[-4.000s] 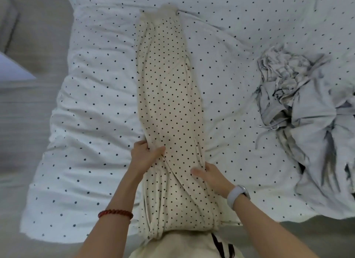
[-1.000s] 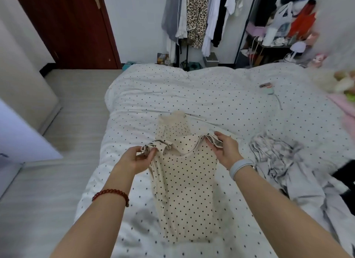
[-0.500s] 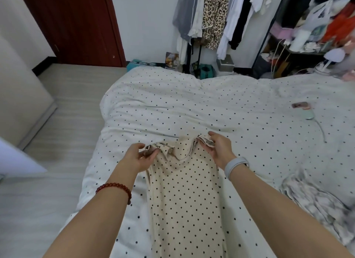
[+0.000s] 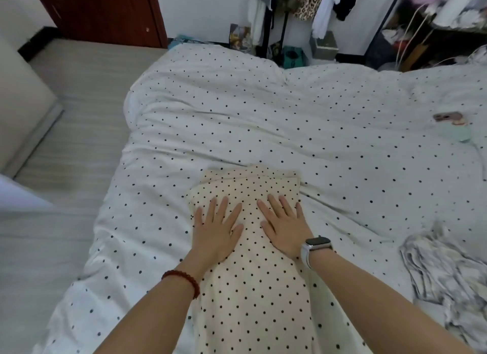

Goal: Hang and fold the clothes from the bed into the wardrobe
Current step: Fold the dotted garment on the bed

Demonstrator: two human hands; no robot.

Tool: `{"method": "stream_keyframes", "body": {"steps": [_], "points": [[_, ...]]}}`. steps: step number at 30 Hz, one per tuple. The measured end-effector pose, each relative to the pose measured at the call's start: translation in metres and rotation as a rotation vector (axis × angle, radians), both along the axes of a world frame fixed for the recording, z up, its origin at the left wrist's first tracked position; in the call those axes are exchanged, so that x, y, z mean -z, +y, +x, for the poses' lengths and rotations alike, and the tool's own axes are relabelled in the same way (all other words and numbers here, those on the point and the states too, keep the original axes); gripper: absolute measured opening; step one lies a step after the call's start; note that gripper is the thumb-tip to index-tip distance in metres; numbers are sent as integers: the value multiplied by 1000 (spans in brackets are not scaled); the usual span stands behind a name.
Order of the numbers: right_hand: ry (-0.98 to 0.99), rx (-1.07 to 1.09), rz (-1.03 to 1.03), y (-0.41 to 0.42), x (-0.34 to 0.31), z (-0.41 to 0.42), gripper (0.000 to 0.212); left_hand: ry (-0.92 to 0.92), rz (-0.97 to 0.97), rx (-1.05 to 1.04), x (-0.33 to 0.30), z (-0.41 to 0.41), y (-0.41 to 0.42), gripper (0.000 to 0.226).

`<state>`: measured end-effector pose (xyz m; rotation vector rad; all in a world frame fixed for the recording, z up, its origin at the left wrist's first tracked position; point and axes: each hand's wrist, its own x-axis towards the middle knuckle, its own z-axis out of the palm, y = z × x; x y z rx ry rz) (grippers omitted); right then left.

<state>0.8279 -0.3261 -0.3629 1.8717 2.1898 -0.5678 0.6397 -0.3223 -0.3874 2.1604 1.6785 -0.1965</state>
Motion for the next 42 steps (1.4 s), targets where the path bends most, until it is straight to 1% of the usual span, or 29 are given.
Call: {"method": "stream_keyframes", "body": {"steps": [1, 3, 4, 5, 7, 8, 9, 11, 13, 15, 17, 19, 21, 22, 23, 24, 25, 27, 28, 29, 30, 31, 32, 34, 35, 37, 39, 41, 42], "points": [[-27, 1, -6, -1, 3, 1, 52, 32, 1, -13, 1, 2, 0, 79], [-45, 33, 22, -5, 5, 0, 52, 64, -3, -47, 0, 5, 1, 60], [-43, 65, 34, -12, 6, 0, 52, 74, -3, -68, -1, 5, -3, 56], [-22, 99, 48, -20, 7, -1, 53, 68, 11, -84, -2, 4, -8, 55], [90, 166, 63, -53, 6, -4, 62, 19, 40, -116, -3, 1, -36, 64], [183, 203, 80, -72, 6, -5, 66, -37, 69, -135, -2, -1, -54, 69], [291, 257, 84, -98, 5, -6, 65, -98, 84, -158, -3, -5, -79, 68], [515, 405, 99, -144, 3, -6, 60, -221, 92, -208, -1, -12, -128, 61], [628, 569, 124, -198, -2, -8, 66, -360, 39, -305, -4, -17, -189, 60], [697, 694, 102, -249, -5, -10, 69, -567, -63, -485, -14, -21, -246, 66], [805, 820, -34, -289, -6, -17, 59, -699, -233, -708, -26, -25, -288, 65], [899, 907, -165, -313, -8, -21, 51, -768, -369, -899, -29, -29, -308, 54], [957, 960, -212, -320, -11, -23, 37, -874, -435, -1024, -33, -32, -312, 43], [987, 995, -217, -320, -18, -26, 29, -909, -447, -1036, -37, -32, -312, 40], [1017, 1035, -223, -316, -21, -27, 22, -903, -446, -1009, -40, -32, -308, 38], [1037, 1063, -223, -316, -27, -31, 17, -858, -433, -962, -45, -32, -308, 35], [1026, 1073, -213, -314, -30, -33, 18, -807, -412, -928, -48, -30, -306, 32], [953, 1070, -177, -315, -33, -34, 26, -750, -374, -923, -53, -31, -305, 25], [924, 1064, -145, -319, -38, -33, 21, -760, -369, -952, -56, -35, -306, 23], [905, 1063, -107, -322, -43, -29, 12, -784, -360, -988, -58, -42, -308, 21], [880, 1066, -69, -323, -47, -23, 15, -806, -350, -1011, -59, -49, -308, 18], [862, 1067, -49, -324, -49, -16, 21, -823, -339, -1007, -61, -57, -309, 14], [863, 1066, -49, -324, -52, -10, 22, -838, -333, -982, -64, -62, -310, 10], [908, 1067, -75, -329, -56, -4, 17, -879, -316, -949, -73, -63, -316, 8], [948, 1082, -102, -332, -54, -5, 13, -898, -320, -958, -75, -60, -318, 8], [1036, 1155, -192, -341, -50, -12, 7, -929, -372, -1016, -80, -53, -327, 17], [1092, 1205, -262, -352, -47, -15, 12, -951, -438, -1053, -80, -51, -337, 31], [1040, 1167, -300, -366, -47, -14, 15, -932, -491, -1022, -78, -57, -349, 43], [972, 1126, -313, -377, -50, -14, 14, -905, -518, -1004, -79, -62, -359, 47]]}}
